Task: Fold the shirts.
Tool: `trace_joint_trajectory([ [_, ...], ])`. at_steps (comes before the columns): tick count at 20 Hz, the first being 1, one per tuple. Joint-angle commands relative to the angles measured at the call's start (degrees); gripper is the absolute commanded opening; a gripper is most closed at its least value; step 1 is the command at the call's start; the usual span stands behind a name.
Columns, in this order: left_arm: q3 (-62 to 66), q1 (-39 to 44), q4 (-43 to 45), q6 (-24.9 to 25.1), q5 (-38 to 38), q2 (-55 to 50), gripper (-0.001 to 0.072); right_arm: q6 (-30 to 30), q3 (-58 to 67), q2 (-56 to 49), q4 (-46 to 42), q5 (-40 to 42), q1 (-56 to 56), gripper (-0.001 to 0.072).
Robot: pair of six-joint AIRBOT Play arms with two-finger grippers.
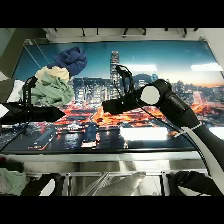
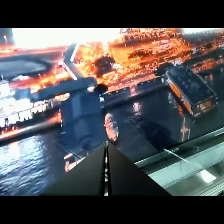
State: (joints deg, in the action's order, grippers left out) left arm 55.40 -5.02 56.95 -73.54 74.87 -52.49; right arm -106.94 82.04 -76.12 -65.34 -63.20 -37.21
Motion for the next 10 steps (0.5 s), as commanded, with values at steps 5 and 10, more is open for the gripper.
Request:
trace_joint_trajectory([
  [5, 0.0, 0.0, 0.0, 0.0, -5.2, 0.0, 0.0012, 0.0, 0.0, 0.0, 0.0, 0.0, 0.0, 0.0021],
  [10, 0.0, 0.0, -0.7, -0.6, -24.4, 0.0, 0.0012, 0.0, 0.0, 0.0, 0.0, 0.0, 0.0, 0.0021],
])
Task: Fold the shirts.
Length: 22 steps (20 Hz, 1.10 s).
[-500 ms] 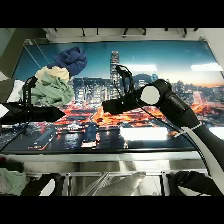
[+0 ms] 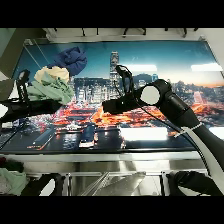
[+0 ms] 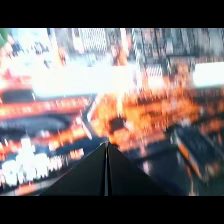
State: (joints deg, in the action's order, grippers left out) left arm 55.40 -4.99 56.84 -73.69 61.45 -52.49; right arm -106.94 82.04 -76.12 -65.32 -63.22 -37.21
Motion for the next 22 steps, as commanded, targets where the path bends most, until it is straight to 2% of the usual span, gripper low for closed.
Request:
trace_joint_trajectory([
  [1, 0.0, 0.0, -1.5, -0.5, -12.9, 0.0, 0.0012, 0.0, 0.0, 0.0, 0.0, 0.0, 0.0, 0.0021],
  [8, 0.0, 0.0, 0.2, -0.3, -16.1, 0.0, 0.0012, -1.2, 0.0, 0.0, 0.0, 0.7, 0.0, 0.0021],
  [10, 0.0, -0.8, 7.1, 0.9, -16.7, 0.0, 0.0012, -1.1, 0.0, 0.0, 0.0, 3.3, 0.0, 0.002],
  [11, 0.0, -1.9, 11.6, -0.9, -17.2, -0.5, 0.0013, -1.1, 0.0, 0.0, 0.0, 3.6, 0.0, 0.0021],
  [12, 0.9, -5.1, 16.0, -3.2, -16.9, -3.1, 0.0373, -1.1, 0.0, -0.1, 0.0, 2.9, -0.1, 0.002],
  [13, 2.1, -7.8, 15.8, -4.7, -16.1, -6.2, 0.0695, -1.1, 0.0, -0.3, 0.0, 2.0, -0.1, 0.0021],
  [15, 6.5, -13.7, 9.8, -4.3, -11.8, -15.5, 0.0701, -1.1, 0.0, -0.8, 0.0, 1.2, -0.1, 0.002],
  [17, 10.7, -16.7, 4.8, -1.6, -8.9, -25.2, 0.0701, -1.1, 0.0, -1.4, 1.2, 1.2, -0.1, 0.0021],
  [22, 21.8, -17.7, -1.4, 3.3, -2.6, -46.4, 0.0701, -1.1, 0.0, -2.6, 4.1, -0.6, -0.1, 0.0021],
])
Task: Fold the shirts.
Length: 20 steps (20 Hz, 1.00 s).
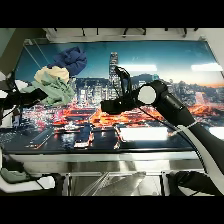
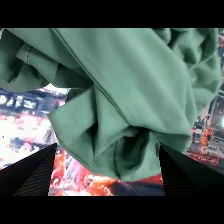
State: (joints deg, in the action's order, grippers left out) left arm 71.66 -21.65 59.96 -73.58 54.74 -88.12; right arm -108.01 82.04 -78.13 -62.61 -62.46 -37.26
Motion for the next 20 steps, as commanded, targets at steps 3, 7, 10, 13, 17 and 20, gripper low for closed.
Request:
trace_joint_trajectory([
  [3, 8.5, -0.3, -6.4, 3.7, 5.4, -16.6, 0.0699, 0.0, 0.0, -0.8, 1.4, -1.4, 0.0, 0.0021],
  [7, 9.0, -0.2, -9.2, 3.7, 3.7, -16.0, 0.0019, 0.0, 0.0, -0.8, 1.4, -1.4, 0.0, 0.0021],
  [10, 9.0, -0.6, -8.8, 4.1, 7.0, -9.9, 0.0012, 0.0, 0.0, -0.8, 1.1, -1.5, 0.1, 0.0021],
  [13, 2.7, -1.9, -12.7, 4.0, 8.3, 1.7, 0.0012, 0.2, 0.0, -0.4, 2.3, -4.5, 1.8, 0.0021],
  [17, -18.7, 1.7, -14.2, 0.3, 8.3, 25.1, 0.0011, 12.8, 0.0, 4.6, 2.1, -7.2, 7.5, 0.0021],
  [20, -33.3, 14.7, -22.4, -5.6, 5.8, 40.7, 0.0012, 14.4, -0.1, 9.0, -3.3, -10.2, 14.1, 0.0021],
])
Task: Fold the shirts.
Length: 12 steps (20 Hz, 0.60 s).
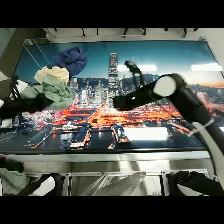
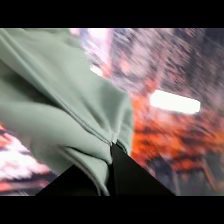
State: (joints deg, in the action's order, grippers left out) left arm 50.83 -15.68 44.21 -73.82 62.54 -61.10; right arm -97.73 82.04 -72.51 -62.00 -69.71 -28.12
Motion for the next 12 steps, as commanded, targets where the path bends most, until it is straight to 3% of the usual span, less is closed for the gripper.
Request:
trace_joint_trajectory([
  [1, -15.0, 15.5, -8.5, -8.9, -4.7, 16.6, 0.0012, 4.2, -0.2, 4.3, -6.1, -4.7, 7.4, 0.002],
  [3, -18.3, 30.6, -9.8, -18.3, -15.0, 19.7, 0.0011, 6.3, -2.0, 6.1, -7.9, -5.8, 12.4, 0.0021],
  [5, -20.0, 46.4, -9.8, -25.2, -30.4, 18.9, 0.0012, 7.0, -4.2, 7.2, -7.9, -5.8, 17.6, 0.0021],
  [8, -17.6, 68.3, -9.9, -32.4, -49.1, 9.1, 0.0012, 7.2, -6.6, 8.0, -7.9, -7.0, 22.4, 0.0021],
  [10, -11.3, 76.0, -9.8, -32.7, -51.5, 0.0, 0.0012, 7.1, -6.8, 8.1, -7.9, -8.8, 23.0, 0.0021],
  [12, -4.1, 76.9, -9.2, -31.2, -45.6, -7.8, 0.0013, 6.6, -6.8, 8.4, -7.5, -9.2, 22.9, 0.0021],
])
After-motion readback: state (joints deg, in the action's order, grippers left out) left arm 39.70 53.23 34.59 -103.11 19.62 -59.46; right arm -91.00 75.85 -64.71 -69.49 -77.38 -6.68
